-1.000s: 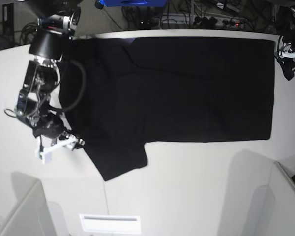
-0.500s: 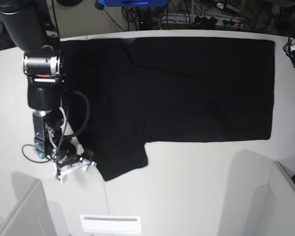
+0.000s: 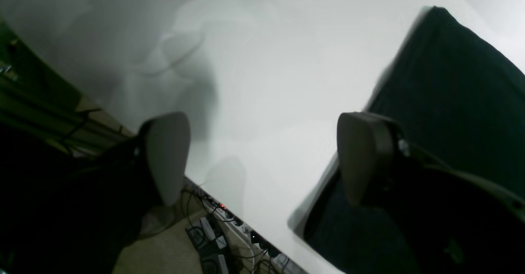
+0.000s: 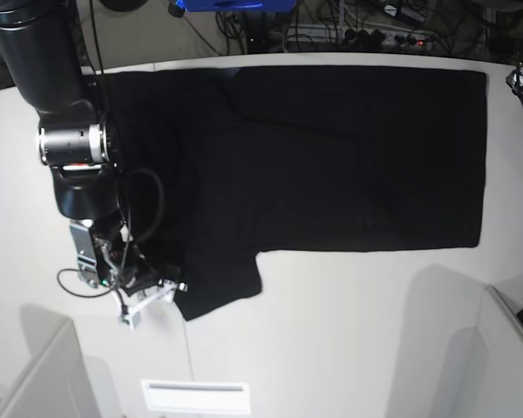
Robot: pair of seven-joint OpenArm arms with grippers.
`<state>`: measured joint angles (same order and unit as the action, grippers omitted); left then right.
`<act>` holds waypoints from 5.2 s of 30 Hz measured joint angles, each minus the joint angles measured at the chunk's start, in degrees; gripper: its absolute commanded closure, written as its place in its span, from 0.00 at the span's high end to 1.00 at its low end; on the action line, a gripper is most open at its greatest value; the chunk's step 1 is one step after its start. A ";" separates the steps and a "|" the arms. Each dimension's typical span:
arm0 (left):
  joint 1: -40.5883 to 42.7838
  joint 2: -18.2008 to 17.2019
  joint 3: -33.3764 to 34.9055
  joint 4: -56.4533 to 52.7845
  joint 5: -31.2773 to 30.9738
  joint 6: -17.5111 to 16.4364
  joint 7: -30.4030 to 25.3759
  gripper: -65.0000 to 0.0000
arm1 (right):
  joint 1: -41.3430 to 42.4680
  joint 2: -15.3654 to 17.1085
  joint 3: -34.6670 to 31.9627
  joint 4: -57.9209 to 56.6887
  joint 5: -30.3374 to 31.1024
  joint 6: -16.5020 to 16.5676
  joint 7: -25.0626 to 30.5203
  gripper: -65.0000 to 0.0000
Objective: Fold the T-shirt properly
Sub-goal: 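Release the right gripper and move it to the hem corner, then release the left gripper and move it to the other hem corner, then grasp both hem corners and fold them up onto the collar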
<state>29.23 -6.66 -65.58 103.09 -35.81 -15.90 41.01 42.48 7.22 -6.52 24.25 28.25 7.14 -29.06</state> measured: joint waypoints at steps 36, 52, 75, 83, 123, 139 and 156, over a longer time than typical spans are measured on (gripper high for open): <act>-43.47 -24.72 41.99 -46.99 8.66 0.42 -0.39 0.83 | -0.90 -1.14 0.31 0.00 0.24 0.00 0.35 0.00; -60.26 -21.81 56.59 -69.70 17.40 0.11 -7.37 0.83 | -0.79 -1.11 0.31 0.00 0.24 0.02 -0.04 0.00; -52.15 -19.19 56.52 -57.68 16.48 0.02 -7.93 0.00 | -4.37 0.17 0.31 7.10 0.00 -0.02 -0.87 0.00; -48.46 -19.06 56.46 -51.39 16.61 0.02 -6.23 0.00 | -11.45 -0.13 3.19 24.57 0.17 0.00 -4.68 0.00; -17.86 -17.79 37.31 -10.97 3.37 -3.02 -0.92 0.00 | -34.69 1.57 13.14 58.60 -0.20 -0.04 -15.43 0.00; -14.69 -15.52 29.88 -5.99 3.39 -10.80 7.69 0.00 | -41.11 1.53 18.69 68.35 -0.33 -0.04 -21.94 0.00; -8.09 -15.54 29.51 -1.81 3.37 -11.15 7.82 0.00 | -48.22 0.15 24.33 83.17 -0.02 0.00 -31.15 0.00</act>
<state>21.15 -22.20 -36.07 101.27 -32.45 -27.05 48.84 -5.74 7.38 17.80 107.42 28.23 7.14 -60.20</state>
